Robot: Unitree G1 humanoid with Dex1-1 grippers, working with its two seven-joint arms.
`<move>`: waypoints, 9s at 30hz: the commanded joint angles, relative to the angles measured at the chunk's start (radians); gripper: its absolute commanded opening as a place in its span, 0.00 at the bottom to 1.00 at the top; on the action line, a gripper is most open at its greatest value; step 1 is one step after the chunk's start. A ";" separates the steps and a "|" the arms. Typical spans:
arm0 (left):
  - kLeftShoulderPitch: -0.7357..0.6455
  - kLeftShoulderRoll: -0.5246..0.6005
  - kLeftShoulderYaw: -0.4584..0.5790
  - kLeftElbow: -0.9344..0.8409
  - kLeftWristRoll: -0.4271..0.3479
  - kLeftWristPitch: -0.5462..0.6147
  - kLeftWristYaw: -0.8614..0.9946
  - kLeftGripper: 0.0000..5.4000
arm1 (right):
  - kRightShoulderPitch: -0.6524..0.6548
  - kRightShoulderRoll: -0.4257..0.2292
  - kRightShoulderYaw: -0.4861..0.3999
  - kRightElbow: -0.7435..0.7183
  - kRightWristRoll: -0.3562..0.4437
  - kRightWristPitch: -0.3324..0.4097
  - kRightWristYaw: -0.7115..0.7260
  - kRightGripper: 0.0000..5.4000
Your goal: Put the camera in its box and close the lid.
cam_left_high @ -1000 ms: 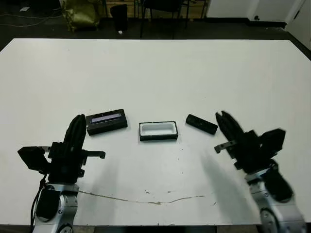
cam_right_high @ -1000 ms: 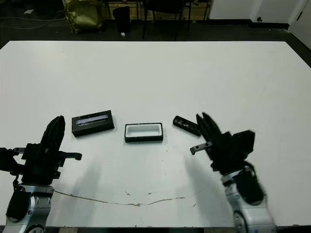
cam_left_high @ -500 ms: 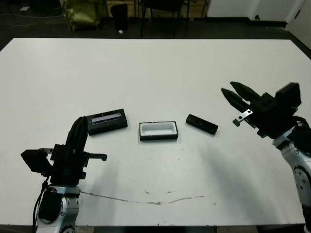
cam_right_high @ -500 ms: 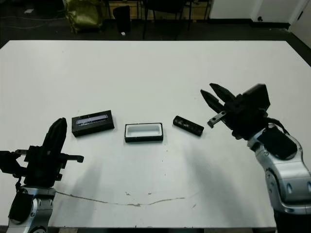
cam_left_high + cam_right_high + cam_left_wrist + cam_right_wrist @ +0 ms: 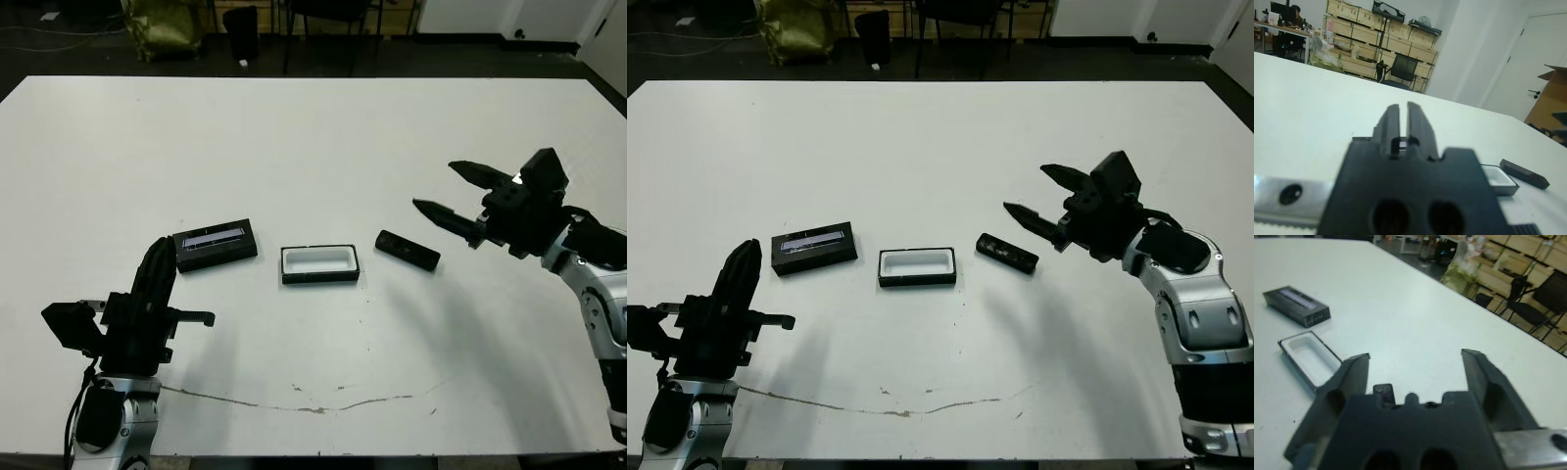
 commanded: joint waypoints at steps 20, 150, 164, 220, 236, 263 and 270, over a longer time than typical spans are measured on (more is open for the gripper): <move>0.004 0.012 0.008 0.004 0.002 0.018 -0.002 0.00 | -0.116 -0.035 0.069 0.258 -0.078 -0.100 0.202 1.00; 0.057 -0.008 -0.039 0.004 0.021 -0.022 0.007 0.00 | -0.555 0.234 0.402 0.612 -0.302 -0.062 0.620 0.09; 0.063 -0.009 -0.045 0.000 0.016 -0.020 0.012 0.00 | -0.547 0.244 0.429 0.609 -0.337 -0.098 0.599 0.09; 0.065 -0.021 -0.050 0.009 0.028 -0.023 0.023 0.00 | -0.506 0.278 0.494 0.595 -0.420 -0.276 0.538 0.44; 0.064 -0.017 -0.050 0.012 0.041 -0.022 0.026 0.00 | -0.516 0.214 0.351 0.465 -0.268 -0.137 0.586 1.00; -0.365 0.577 0.202 0.004 0.062 0.363 -0.174 0.00 | 0.606 0.334 -0.148 -0.512 0.022 -0.050 -0.268 0.25; -0.582 0.731 0.089 0.201 0.038 0.454 -0.453 0.07 | 0.677 0.329 -0.132 -0.578 0.073 0.047 -0.362 0.00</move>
